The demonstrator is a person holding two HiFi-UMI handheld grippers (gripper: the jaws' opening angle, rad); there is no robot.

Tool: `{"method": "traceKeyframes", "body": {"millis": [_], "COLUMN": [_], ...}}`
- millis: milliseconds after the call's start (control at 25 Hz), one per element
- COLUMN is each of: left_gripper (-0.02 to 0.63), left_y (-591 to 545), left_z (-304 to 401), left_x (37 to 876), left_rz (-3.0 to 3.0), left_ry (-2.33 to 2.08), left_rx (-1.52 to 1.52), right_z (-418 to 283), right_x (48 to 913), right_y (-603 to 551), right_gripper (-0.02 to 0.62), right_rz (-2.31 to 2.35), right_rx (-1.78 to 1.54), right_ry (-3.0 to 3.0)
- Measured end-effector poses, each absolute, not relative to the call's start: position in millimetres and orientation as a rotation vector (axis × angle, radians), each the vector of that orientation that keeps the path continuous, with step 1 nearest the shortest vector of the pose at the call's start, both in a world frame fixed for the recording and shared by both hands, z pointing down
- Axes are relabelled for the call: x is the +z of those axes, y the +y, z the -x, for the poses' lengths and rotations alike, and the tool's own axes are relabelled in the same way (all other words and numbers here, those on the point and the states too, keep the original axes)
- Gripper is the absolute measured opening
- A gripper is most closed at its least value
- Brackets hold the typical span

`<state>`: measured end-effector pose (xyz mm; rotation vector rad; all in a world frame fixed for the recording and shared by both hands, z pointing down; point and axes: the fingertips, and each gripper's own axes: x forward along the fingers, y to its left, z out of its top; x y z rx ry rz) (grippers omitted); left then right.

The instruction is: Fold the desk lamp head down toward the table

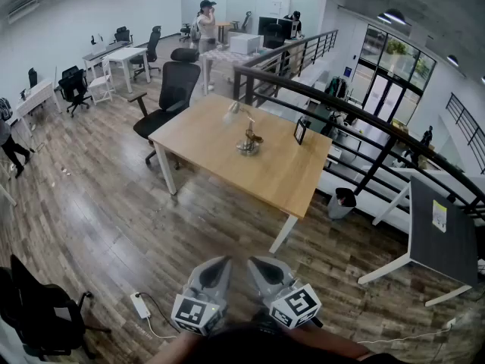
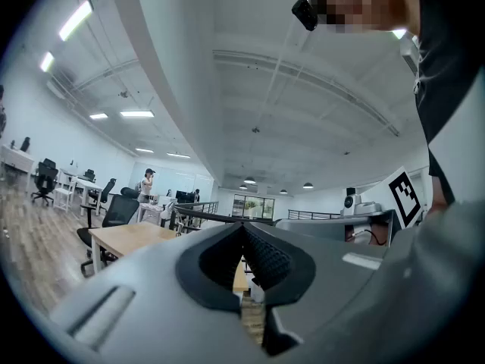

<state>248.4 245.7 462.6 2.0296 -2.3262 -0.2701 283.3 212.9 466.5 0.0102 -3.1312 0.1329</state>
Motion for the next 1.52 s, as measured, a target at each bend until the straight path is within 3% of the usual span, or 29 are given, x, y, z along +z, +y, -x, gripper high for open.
{"method": "traceKeyframes", "body": {"millis": [880, 1520], "left_gripper": [0.002, 0.002], "left_y": [194.8, 13.5], "left_z": [-231.8, -195.0], "left_x": [471.4, 459.6], "left_rz": [-1.983, -1.904], "left_ry": [-2.337, -2.385], "left_rx": [-0.258, -0.245], "right_z": [-266.6, -224.7], "right_x": [471.5, 461.8], "right_y": [169.1, -13.6], "right_gripper": [0.003, 0.003], "right_rz": [0.072, 0.198], "right_rx": [0.211, 0.254], "right_ry": [-3.121, -3.113]}}
